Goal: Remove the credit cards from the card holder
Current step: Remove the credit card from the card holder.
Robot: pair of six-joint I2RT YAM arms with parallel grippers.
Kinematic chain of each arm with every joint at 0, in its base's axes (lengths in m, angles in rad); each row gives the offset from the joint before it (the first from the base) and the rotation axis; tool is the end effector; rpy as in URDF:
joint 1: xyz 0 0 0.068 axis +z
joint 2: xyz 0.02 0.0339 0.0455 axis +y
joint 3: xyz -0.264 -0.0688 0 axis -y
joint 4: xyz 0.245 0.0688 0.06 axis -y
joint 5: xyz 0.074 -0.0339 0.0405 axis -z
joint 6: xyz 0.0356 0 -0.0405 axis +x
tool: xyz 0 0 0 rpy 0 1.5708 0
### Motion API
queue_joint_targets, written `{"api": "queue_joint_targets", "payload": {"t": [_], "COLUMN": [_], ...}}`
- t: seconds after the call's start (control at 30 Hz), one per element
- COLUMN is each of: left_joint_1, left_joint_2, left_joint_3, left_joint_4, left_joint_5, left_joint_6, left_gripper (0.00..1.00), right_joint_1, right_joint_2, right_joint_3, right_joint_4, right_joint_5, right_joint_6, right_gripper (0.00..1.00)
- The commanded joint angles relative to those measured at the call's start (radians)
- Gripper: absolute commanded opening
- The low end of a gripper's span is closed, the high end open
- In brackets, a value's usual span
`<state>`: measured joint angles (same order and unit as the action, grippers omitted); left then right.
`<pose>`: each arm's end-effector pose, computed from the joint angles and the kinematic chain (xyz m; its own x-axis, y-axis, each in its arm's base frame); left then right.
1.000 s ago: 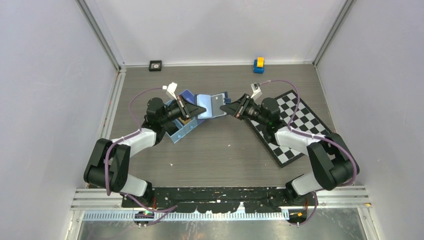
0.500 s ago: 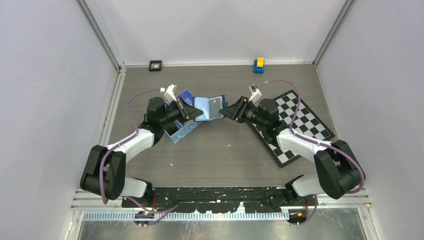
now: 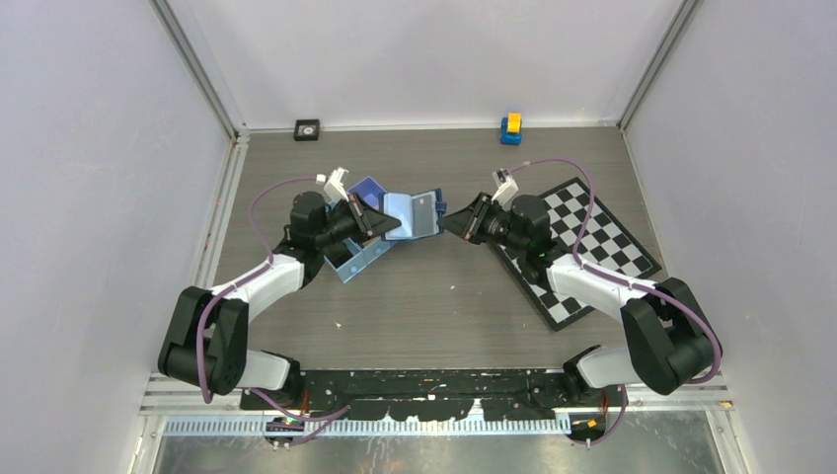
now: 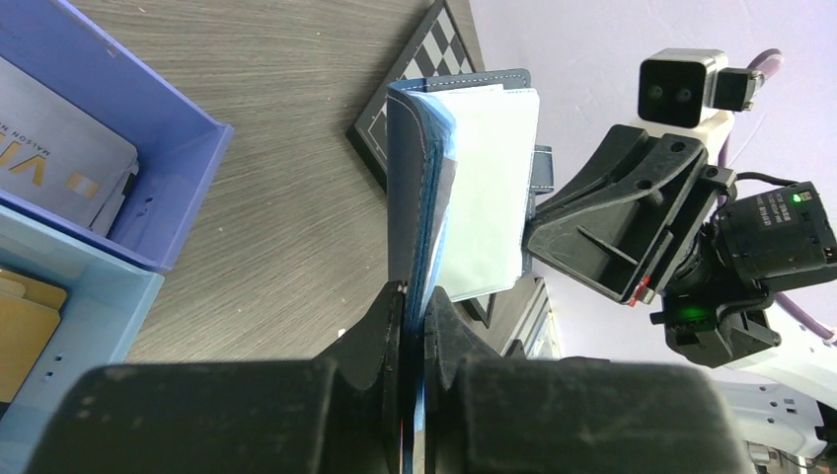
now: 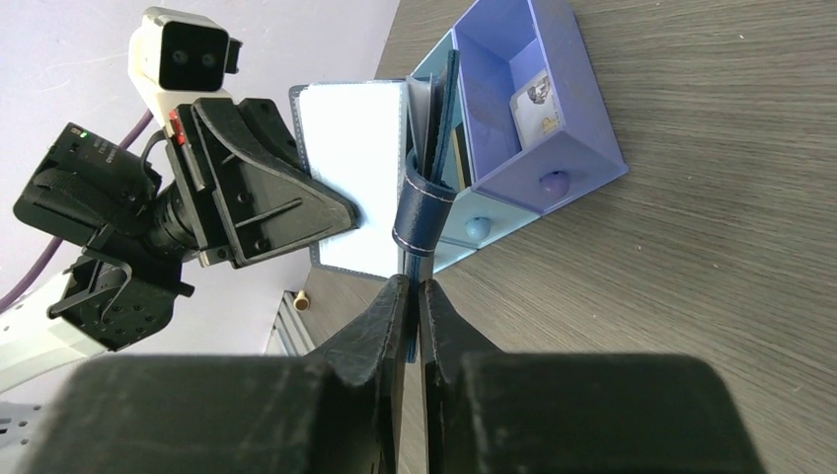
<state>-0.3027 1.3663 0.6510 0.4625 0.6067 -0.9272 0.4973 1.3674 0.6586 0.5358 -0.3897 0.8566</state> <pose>0.2714 -0.1060 0.2308 -0.7607 -0.4509 -0.4669 0.2722 0.4315 -0.8601 0.2546 0.1536 0.2397 -0.6811 0.4256 -0.5958 -0.3902 0.4776 0.7872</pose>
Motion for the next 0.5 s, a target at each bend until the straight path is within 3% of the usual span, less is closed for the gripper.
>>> {"api": "queue_joint_targets", "payload": {"t": [0.0,0.37,0.47], "left_joint_1": [0.005,0.005,0.002], "left_joint_2": [-0.012,0.004,0.007], "left_joint_3": [0.033,0.034,0.041], "left_joint_4": [0.107,0.151,0.152], "left_joint_5": [0.046,0.069,0.074], "left_joint_6": [-0.009,-0.038,-0.038], "left_gripper": [0.00,0.00,0.00], "right_joint_1": [0.001,0.001,0.004], "right_joint_2": [-0.014,0.003,0.014], "right_joint_3": [0.037,0.061,0.071], "right_joint_4": [-0.005,-0.061,-0.073], "right_joint_5": [0.017,0.030,0.027], "right_joint_6": [-0.032,-0.049,-0.058], "right_gripper": [0.12,0.07,0.13]}}
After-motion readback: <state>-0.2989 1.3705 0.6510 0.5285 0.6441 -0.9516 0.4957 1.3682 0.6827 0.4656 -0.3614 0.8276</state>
